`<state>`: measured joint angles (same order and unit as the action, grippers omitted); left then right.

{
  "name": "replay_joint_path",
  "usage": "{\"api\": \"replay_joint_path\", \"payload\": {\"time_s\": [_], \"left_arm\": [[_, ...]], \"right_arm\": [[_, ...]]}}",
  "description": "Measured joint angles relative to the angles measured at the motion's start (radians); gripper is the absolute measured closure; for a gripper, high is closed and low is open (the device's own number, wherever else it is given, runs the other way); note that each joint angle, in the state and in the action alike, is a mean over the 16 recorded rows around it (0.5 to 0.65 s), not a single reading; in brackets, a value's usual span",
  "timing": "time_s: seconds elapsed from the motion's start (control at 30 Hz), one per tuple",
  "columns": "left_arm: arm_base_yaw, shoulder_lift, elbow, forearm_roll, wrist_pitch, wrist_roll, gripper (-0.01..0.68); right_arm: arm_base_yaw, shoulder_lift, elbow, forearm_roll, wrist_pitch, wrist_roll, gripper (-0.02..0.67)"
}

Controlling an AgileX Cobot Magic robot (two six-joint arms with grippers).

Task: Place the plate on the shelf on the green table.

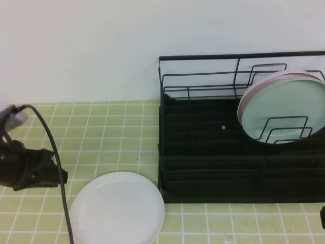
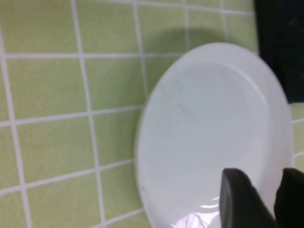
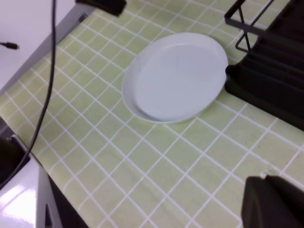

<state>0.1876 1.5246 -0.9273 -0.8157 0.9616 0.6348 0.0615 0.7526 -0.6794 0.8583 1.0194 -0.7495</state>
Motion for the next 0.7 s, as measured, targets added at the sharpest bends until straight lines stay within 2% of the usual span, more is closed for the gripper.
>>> {"api": "replay_joint_path", "payload": {"time_s": [0.27, 0.57, 0.7], "left_arm": [[-0.044, 0.123, 0.000, 0.054, -0.070, -0.015, 0.481], [-0.106, 0.232, 0.000, 0.101, -0.141, -0.021, 0.476], [-0.116, 0.264, 0.000, 0.091, -0.149, -0.011, 0.500]], "right_arm": [[0.000, 0.001, 0.000, 0.029, -0.011, 0.000, 0.651], [0.001, 0.000, 0.000, 0.063, -0.015, -0.001, 0.652], [0.001, 0.000, 0.000, 0.075, -0.015, -0.001, 0.652]]}}
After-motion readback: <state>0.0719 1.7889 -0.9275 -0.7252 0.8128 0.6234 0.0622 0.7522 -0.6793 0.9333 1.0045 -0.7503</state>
